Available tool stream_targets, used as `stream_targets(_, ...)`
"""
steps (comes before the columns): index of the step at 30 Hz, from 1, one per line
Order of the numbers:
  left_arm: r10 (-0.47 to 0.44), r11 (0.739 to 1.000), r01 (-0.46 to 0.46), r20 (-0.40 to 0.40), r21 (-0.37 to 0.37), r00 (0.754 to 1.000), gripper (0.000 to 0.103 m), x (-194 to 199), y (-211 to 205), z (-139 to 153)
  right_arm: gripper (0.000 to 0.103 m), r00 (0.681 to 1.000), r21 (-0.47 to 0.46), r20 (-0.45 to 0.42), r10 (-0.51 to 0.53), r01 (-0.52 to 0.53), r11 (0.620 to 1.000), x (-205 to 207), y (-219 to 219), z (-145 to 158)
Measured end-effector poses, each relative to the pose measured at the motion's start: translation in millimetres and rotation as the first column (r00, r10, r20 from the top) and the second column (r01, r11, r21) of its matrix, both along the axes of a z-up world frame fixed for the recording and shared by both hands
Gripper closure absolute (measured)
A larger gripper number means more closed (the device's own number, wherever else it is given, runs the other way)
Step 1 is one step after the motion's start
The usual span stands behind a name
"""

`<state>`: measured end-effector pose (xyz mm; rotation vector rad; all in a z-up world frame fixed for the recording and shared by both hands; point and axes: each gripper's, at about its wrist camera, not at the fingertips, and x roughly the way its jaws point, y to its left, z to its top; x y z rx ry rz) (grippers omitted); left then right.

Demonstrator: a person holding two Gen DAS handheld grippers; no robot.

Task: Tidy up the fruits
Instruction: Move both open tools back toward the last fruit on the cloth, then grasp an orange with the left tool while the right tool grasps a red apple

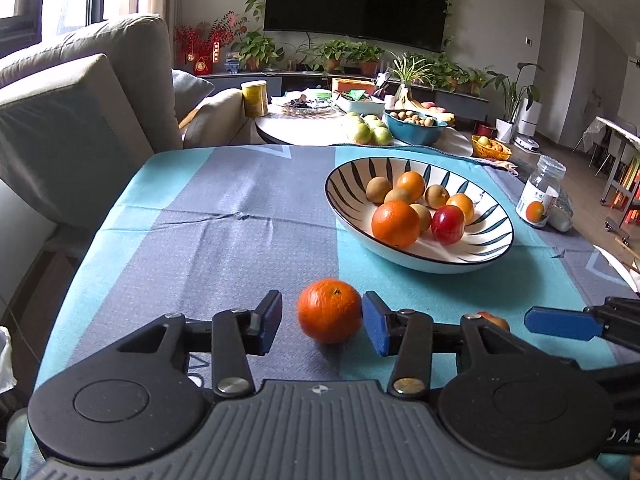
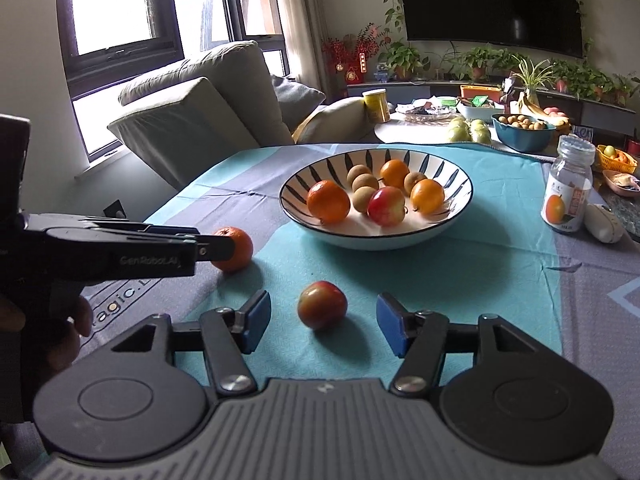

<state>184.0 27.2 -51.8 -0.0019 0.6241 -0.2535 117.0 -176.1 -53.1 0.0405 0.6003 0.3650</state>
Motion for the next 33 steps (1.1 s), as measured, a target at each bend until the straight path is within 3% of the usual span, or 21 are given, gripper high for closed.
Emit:
stream_targets(19,-0.039,0.997,0.041,-0.029,0.061,0.999,0.066,7.9,-10.0,-12.4,0.025,0.999,-0.054,-0.036,-0.005,0.003,0.999,8.9,15.1,-10.3)
stream_targets(23,-0.05,0.998,0.051,-0.041,0.028,0.998,0.066,6.6,-7.2,-10.6,0.025,0.999,-0.034,-0.033,-0.004,0.003,0.999,5.2,12.7,-7.2)
stream_targets(33,-0.1,0.995,0.1,0.042,0.01,0.994,0.066,-0.2,-20.4,16.9,0.025,0.997,0.019,0.036,-0.063,0.062,0.998,15.6,-4.2,17.7)
